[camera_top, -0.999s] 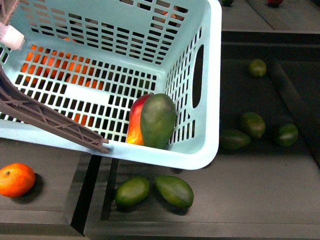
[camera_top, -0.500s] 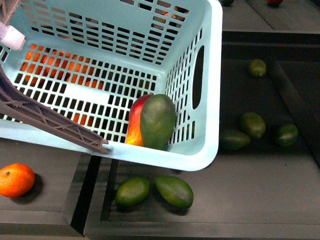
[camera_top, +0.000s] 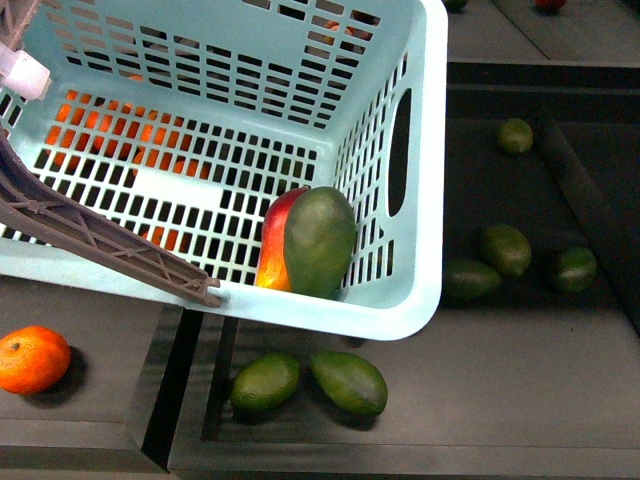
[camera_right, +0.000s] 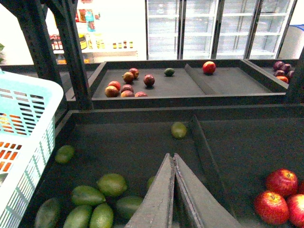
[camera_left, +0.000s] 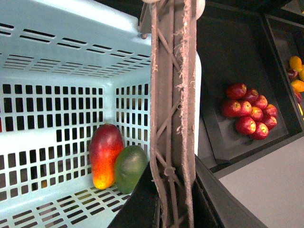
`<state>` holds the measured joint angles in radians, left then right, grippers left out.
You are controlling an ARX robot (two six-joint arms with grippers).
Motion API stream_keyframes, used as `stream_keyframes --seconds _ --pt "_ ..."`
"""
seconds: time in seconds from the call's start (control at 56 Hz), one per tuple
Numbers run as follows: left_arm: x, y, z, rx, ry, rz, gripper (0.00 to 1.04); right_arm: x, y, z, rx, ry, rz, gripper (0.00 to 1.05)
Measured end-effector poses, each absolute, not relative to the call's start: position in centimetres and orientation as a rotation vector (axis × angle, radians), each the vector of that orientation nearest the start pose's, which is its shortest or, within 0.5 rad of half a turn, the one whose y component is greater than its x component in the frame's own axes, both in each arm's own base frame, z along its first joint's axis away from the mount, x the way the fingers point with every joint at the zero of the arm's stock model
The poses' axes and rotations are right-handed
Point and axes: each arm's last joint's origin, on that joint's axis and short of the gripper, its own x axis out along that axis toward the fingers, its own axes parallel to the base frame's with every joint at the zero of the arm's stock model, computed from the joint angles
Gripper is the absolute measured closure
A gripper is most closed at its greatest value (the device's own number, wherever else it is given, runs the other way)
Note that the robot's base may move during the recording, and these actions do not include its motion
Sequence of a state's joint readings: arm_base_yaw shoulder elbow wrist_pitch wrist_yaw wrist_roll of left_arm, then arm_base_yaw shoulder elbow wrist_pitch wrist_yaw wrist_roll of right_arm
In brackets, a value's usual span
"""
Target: Pick mango and avocado into basket
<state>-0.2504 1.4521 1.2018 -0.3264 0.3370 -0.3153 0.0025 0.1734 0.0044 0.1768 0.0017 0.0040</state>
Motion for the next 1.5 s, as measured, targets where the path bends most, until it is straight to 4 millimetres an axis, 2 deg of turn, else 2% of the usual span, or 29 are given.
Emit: stream_keyframes --seconds 0.161,0.678,0.946,1.017,1.178,1.499 --pt "30.83 -8.87 31.11 -0.322 0.67 -0.474 0.94 9.81 0.02 16.5 0.004 -0.001 0.001 1.02" --pt "30.84 -8.88 31.12 -0.323 0.67 -0.474 0.94 9.77 0.02 16.5 0.003 -0.002 0.001 1.02" --pt "30.84 -8.88 31.12 -0.323 0.67 -0.474 0.94 9.77 0.02 16.5 0.002 -0.002 0.001 0.55" --pt "30.84 -8.88 31.12 -0.322 0.67 -0.474 0.94 9.77 0.02 16.5 0.002 -0.002 0.001 0.35" --pt "30.83 -8.89 31.12 -0.324 0.671 -0.475 0.94 9.77 0.02 16.5 0.003 -0.001 0.0 0.07" --pt "30.77 -9.25 31.05 -0.333 0.681 -0.502 0.94 9.76 0.01 16.52 0.003 -0.001 0.0 0.08"
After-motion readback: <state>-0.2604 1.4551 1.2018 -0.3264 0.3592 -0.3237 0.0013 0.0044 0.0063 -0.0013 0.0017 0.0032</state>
